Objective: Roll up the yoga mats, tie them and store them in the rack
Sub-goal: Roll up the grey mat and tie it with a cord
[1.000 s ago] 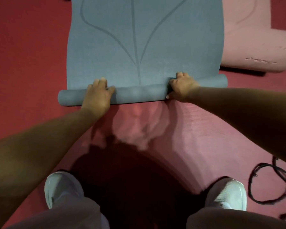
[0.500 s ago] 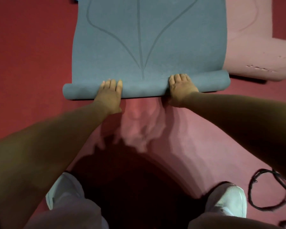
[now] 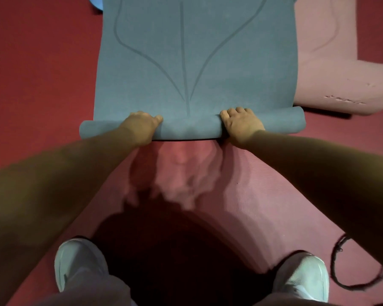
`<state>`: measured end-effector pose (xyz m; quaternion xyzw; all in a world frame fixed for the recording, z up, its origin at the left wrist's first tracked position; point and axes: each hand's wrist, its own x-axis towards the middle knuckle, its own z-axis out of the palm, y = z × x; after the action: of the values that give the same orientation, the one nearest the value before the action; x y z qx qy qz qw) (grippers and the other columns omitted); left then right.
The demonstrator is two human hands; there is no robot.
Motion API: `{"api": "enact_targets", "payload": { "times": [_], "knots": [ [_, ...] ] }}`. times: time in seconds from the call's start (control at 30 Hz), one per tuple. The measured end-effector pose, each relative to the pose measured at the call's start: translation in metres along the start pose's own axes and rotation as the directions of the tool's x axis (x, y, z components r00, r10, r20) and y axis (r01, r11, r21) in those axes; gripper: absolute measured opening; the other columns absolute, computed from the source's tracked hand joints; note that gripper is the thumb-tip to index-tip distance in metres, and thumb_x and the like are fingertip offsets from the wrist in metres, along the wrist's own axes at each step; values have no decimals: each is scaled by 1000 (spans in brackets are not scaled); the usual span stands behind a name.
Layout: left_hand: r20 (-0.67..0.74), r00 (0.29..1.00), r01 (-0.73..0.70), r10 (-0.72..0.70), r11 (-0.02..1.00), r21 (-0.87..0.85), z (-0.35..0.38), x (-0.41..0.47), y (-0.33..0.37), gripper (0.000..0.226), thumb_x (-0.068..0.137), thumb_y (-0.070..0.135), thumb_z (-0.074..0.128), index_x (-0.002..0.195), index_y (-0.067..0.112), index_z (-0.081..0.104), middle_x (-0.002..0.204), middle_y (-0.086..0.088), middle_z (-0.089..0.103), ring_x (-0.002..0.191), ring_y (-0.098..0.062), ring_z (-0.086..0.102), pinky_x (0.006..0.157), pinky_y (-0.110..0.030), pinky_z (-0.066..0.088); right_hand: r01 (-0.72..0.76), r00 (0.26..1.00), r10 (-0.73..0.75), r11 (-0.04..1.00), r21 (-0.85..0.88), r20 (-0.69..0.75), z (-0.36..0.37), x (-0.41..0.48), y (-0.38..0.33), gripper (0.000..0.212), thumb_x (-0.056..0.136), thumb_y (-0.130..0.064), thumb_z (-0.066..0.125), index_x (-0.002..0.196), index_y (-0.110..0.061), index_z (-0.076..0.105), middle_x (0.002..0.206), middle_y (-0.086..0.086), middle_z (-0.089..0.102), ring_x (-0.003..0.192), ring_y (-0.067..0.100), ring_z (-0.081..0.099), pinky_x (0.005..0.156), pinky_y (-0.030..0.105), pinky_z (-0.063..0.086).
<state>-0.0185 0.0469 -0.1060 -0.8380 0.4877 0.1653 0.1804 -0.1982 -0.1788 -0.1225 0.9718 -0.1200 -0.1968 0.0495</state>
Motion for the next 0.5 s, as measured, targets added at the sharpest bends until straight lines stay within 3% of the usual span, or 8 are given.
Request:
{"api": "enact_targets", "payload": {
  "times": [0.13, 0.23, 0.3, 0.4, 0.5],
  "knots": [
    [87, 995, -37, 43, 997, -63, -9, -15, -8, 43, 83, 15, 63, 124, 13, 51, 109, -22, 61, 101, -39, 60, 82, -39, 46, 103, 993, -106, 993, 60, 55, -14, -11, -4, 52, 87, -33, 65, 127, -7, 44, 124, 14, 58, 113, 34, 54, 94, 40, 43],
    [215, 967, -112, 135, 987, -114, -17, -33, -15, 55, 82, 25, 67, 134, 19, 50, 116, -20, 61, 105, -36, 60, 85, -34, 46, 176, 978, -191, 972, 157, 85, -23, -34, -11, 58, 87, -43, 66, 128, -7, 46, 123, 14, 61, 111, 34, 57, 94, 34, 41],
    [327, 919, -185, 221, 973, -138, -18, -48, -15, 63, 81, 25, 71, 140, 21, 48, 126, -13, 61, 112, -30, 59, 86, -26, 42, 195, 963, -237, 940, 279, 126, -18, -52, -23, 64, 85, -44, 68, 134, -9, 46, 126, 14, 62, 116, 33, 58, 95, 30, 42],
    [550, 771, -220, 321, 945, -244, 5, -73, -11, 58, 80, 18, 76, 133, 17, 52, 123, -2, 57, 106, -16, 54, 78, -18, 34, 184, 911, -329, 864, 470, 250, 6, -78, -48, 70, 78, -36, 72, 140, -15, 46, 132, 11, 60, 121, 28, 58, 98, 28, 46],
    [555, 745, -238, 369, 925, -296, 36, -89, -7, 58, 82, 19, 74, 135, 13, 51, 129, -2, 54, 118, -18, 53, 92, -19, 38, 128, 875, -349, 835, 535, 335, 23, -87, -60, 73, 78, -38, 74, 138, -12, 42, 129, 12, 59, 118, 28, 58, 95, 28, 46]
  ]
}}
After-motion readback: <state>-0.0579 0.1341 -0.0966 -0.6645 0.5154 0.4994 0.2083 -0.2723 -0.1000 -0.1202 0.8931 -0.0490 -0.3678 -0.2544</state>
